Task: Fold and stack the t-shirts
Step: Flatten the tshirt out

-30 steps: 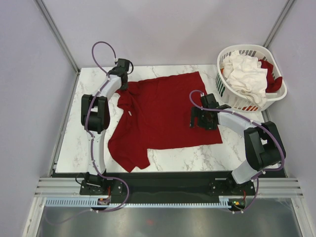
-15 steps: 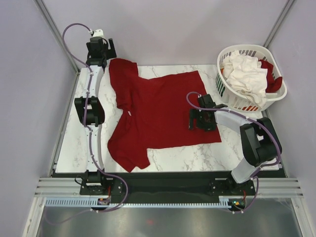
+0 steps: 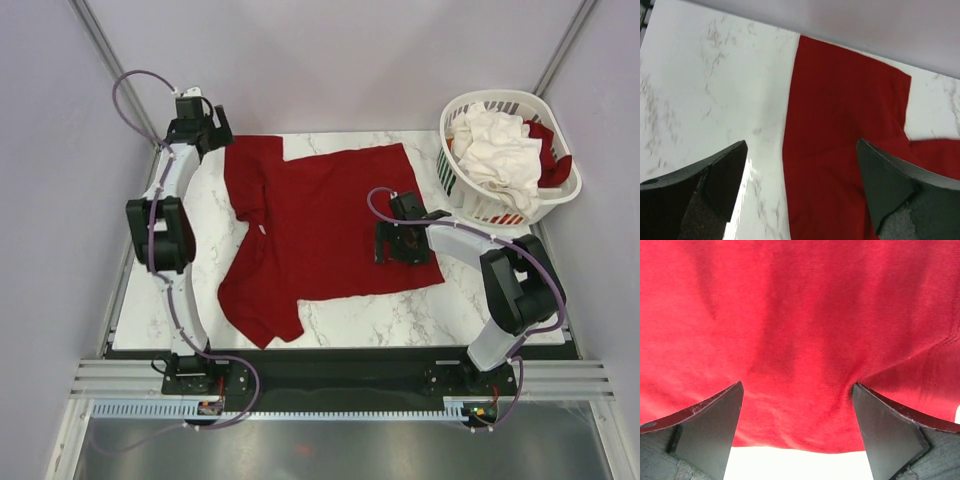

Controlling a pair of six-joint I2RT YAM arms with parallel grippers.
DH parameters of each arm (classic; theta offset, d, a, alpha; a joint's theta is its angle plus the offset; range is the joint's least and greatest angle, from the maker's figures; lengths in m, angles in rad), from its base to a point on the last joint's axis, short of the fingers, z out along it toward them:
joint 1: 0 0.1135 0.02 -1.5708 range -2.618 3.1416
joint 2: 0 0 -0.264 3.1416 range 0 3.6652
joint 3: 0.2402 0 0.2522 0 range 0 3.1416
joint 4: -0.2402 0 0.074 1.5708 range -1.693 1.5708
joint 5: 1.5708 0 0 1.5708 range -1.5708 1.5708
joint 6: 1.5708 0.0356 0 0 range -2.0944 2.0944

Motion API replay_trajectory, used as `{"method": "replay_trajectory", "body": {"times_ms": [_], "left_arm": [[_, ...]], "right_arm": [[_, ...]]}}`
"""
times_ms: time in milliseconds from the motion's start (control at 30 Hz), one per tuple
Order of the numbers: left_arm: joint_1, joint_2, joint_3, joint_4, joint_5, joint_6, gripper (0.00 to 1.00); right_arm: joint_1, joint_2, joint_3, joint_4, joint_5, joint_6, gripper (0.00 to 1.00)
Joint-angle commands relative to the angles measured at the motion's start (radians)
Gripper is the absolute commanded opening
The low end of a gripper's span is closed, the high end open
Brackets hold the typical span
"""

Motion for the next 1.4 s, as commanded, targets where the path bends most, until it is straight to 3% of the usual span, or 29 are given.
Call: {"method": "replay_trajectory", "body": {"times_ms": [0,33,133,233,367,633,833,867,933,1000,1200,1367], "left_arm": [[-0.006,-0.329,-0.238,-0.024,0.0,-0.165,0.97],[-0.01,-0.362,-0.37,-0.024,0.033,-0.179,0.93],[-0.026,-0.431,-0.536,-0.03,0.072,-0.184,0.87],[-0.031,-0.411,-0.598,-0.031,0.134,-0.199,0.88],[-0.029,-0.356,-0.623,-0.036,0.216,-0.245,0.86],[-0.03,-0.298,-0.689,-0.036,0.216,-0.245,0.86],[-0.031,-0.219,-0.641,-0.036,0.216,-0.245,0.86],[-0.031,-0.206,-0.627,-0.035,0.23,-0.271,0.59],[-0.03,-0.172,-0.591,-0.028,0.221,-0.276,0.26],[-0.02,-0.156,-0.563,-0.031,0.216,-0.271,0.02],[0.062,-0.161,-0.456,-0.061,0.195,-0.25,0.02],[0.139,-0.147,-0.279,-0.162,0.149,-0.218,0.03]], "right_arm": [[0.017,-0.056,0.003,0.028,0.003,0.028,0.98],[0.018,-0.062,0.003,0.033,-0.005,0.032,0.98],[0.028,-0.1,-0.001,0.033,-0.009,0.031,0.98],[0.029,-0.142,-0.017,0.033,-0.009,0.029,0.98],[0.031,-0.186,-0.029,0.022,-0.025,0.038,0.98],[0.032,-0.24,-0.032,-0.005,-0.003,0.037,0.98],[0.032,-0.223,-0.04,-0.007,0.003,0.032,0.98],[0.032,-0.217,-0.041,-0.007,0.006,0.031,0.98],[0.032,-0.214,-0.043,-0.005,0.011,0.032,0.98],[0.031,-0.208,-0.043,-0.005,0.017,0.028,0.98],[0.032,-0.194,-0.041,-0.01,0.026,0.011,0.98],[0.031,-0.18,-0.029,-0.015,0.02,0.0,0.98]]}}
